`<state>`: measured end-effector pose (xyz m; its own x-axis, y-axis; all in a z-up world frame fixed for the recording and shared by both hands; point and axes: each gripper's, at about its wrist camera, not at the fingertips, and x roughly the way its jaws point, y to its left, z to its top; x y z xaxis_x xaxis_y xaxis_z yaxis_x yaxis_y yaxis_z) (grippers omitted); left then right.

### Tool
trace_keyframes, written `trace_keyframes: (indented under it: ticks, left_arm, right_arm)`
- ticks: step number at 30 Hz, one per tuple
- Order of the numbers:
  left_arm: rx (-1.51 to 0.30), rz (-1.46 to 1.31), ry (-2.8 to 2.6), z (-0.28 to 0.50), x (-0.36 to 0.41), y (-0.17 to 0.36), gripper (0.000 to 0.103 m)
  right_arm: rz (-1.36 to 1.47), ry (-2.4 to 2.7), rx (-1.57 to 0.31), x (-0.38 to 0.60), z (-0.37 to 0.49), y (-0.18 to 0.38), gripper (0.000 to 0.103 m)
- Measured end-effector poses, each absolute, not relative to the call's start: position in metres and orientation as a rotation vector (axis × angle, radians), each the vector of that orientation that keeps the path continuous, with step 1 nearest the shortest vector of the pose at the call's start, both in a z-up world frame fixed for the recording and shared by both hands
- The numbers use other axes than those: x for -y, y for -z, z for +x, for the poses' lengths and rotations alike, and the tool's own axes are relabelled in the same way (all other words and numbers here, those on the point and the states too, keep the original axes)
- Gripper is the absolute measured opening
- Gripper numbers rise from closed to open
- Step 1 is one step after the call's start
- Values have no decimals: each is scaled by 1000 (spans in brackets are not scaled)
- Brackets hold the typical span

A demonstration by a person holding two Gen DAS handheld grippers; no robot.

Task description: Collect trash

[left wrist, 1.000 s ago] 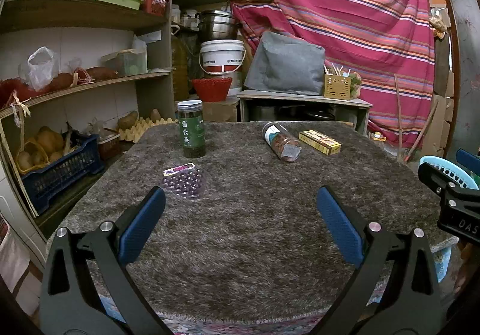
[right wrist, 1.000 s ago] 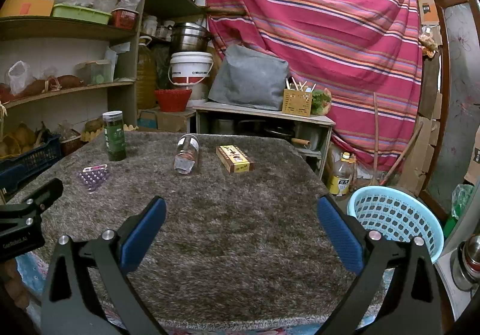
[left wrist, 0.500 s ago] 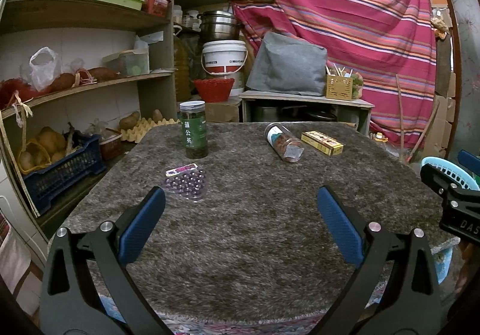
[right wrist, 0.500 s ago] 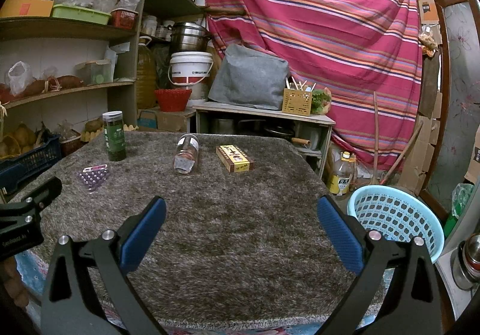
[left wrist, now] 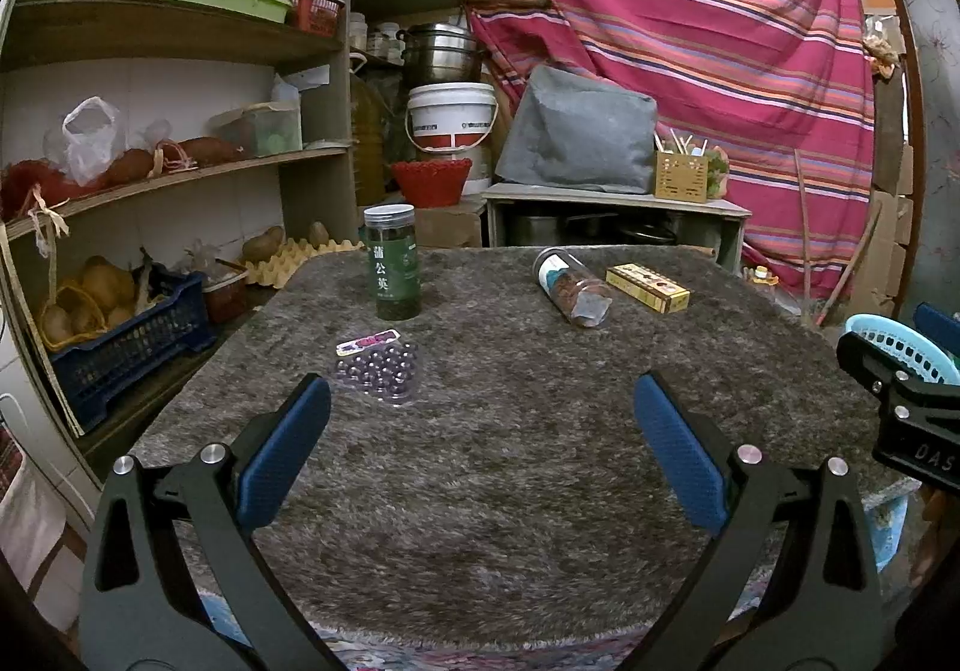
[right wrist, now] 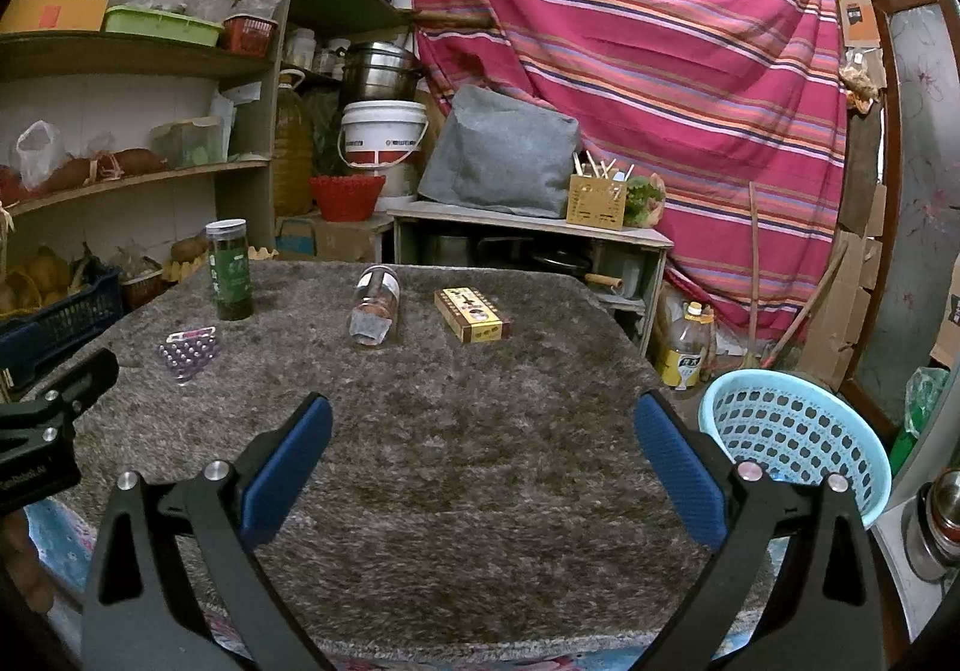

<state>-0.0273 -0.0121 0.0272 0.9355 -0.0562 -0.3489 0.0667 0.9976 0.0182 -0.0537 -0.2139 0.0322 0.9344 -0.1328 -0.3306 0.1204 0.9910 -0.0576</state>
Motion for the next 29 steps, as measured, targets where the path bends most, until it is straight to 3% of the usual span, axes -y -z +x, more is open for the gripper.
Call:
trace_keyframes:
  ticks: [29]
  left_arm:
    - [-353,50,49,-26,14,-26,98]
  right_arm:
    - [-31,149,-341,222,-52,-28,99]
